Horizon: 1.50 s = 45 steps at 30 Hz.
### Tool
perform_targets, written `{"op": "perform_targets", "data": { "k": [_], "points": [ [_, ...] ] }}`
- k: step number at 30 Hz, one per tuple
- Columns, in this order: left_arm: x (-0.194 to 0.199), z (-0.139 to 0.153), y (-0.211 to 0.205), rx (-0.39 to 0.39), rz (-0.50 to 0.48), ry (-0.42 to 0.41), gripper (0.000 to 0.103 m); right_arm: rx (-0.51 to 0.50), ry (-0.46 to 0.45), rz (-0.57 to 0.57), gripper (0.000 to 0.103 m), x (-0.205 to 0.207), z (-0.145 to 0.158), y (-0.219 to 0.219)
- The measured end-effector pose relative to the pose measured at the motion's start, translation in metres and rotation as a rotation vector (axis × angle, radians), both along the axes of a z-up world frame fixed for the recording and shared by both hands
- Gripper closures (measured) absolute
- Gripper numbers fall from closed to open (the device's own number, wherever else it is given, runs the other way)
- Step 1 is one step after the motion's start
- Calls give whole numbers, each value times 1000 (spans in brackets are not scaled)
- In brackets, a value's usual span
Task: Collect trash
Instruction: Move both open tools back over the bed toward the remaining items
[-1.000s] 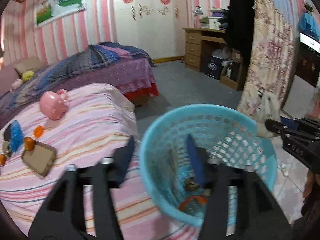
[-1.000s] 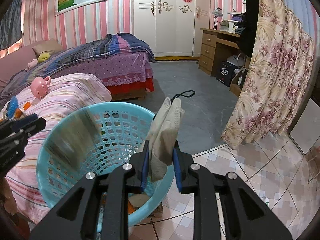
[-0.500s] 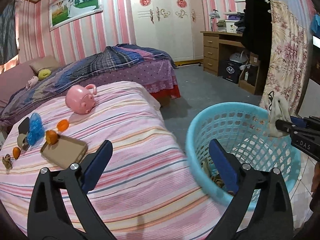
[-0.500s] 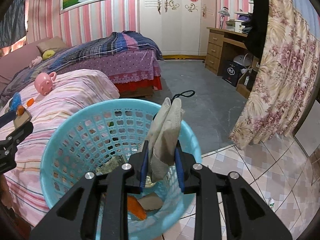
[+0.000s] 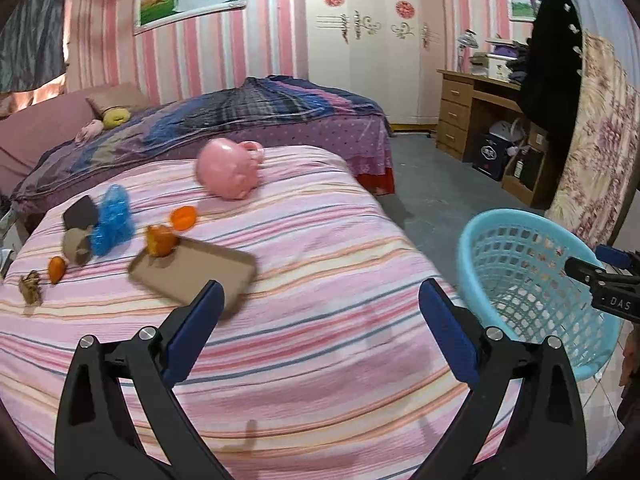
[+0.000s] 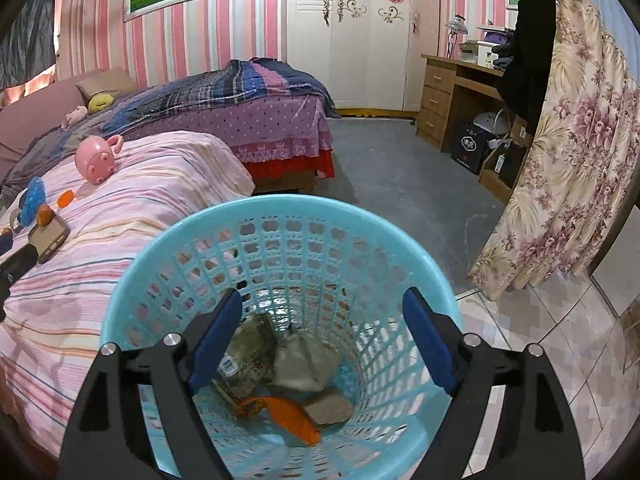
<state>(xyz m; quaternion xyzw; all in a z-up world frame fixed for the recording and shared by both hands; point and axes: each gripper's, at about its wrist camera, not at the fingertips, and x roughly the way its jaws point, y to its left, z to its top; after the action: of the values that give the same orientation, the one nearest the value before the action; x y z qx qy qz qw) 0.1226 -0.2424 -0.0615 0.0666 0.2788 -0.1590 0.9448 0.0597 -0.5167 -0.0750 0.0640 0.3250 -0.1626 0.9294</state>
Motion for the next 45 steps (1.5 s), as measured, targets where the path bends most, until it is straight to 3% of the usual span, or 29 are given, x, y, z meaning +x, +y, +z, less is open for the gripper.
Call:
{"op": "perform_targets", "data": {
  "k": [11,26,36,38,45],
  "points": [
    [0,26,100,-31,125,-47,6,-16,-59,51,22,8,26,52],
    [0,27,230,-6,302,-57,6,-43,-97,197,22,39,42,162],
    [2,25,284,28,354,-62,6,-59,-127,289,22,50,71,224],
    [4,24,292,31,364,-57,6,-67,-140,305,17,54,77,236],
    [18,17,326,-34,389,3,6,-68,-141,367,15,79,83,269]
  ]
}}
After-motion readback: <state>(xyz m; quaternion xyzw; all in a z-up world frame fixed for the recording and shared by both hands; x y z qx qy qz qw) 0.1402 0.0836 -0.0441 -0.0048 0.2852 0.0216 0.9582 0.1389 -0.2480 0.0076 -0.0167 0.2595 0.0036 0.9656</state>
